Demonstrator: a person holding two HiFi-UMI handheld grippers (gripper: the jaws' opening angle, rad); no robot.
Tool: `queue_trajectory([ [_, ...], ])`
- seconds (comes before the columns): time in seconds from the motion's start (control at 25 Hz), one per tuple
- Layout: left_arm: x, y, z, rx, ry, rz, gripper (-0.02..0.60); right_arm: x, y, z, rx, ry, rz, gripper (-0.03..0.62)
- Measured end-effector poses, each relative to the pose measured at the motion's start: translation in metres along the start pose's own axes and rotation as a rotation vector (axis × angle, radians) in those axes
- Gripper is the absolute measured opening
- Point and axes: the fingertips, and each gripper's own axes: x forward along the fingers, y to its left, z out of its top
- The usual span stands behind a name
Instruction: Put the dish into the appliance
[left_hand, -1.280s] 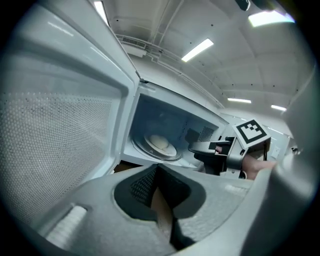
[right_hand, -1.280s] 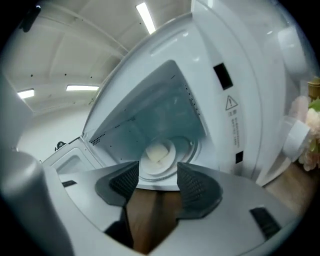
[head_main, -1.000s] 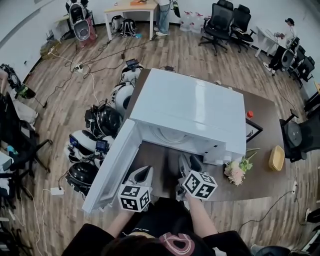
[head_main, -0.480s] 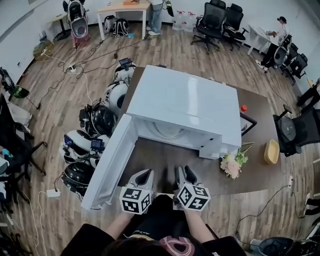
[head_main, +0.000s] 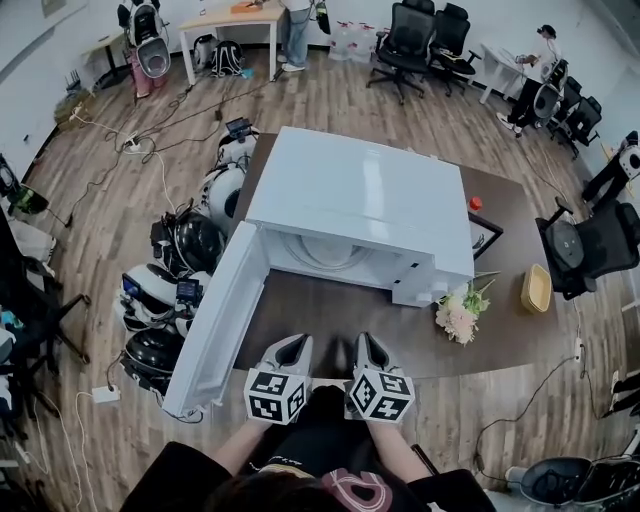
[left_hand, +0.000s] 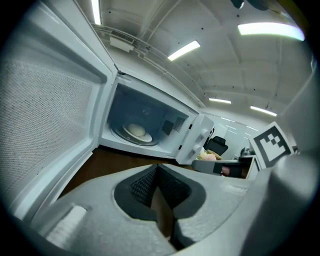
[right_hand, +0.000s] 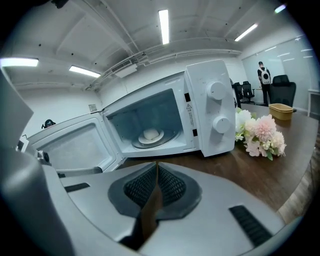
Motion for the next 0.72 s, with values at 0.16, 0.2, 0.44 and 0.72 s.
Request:
queue_trajectory([
  [0.16, -0.001, -0.006, -0.001, 0.014, -0.001, -0.024, 0.009, -0.006, -0.002, -0.001, 0.004, -0.021, -0.013, 0.009],
  [0.2, -0.002, -0.009, 0.0, 0.013, -0.005, -0.038, 0.009, -0.008, -0.003, 0.0, 0.015, -0.029, -0.011, 0.009],
  [0.44, -0.003, -0.017, -0.002, 0.011, -0.011, -0.081, 0.009, -0.01, -0.003, -0.006, -0.006, -0.009, -0.023, 0.008],
  [0.72, -0.007, -0.017, -0.003, 0.02, -0.009, -0.069, 0.009, -0.014, 0.0, -0.009, -0.033, 0.0, -0.03, 0.006],
])
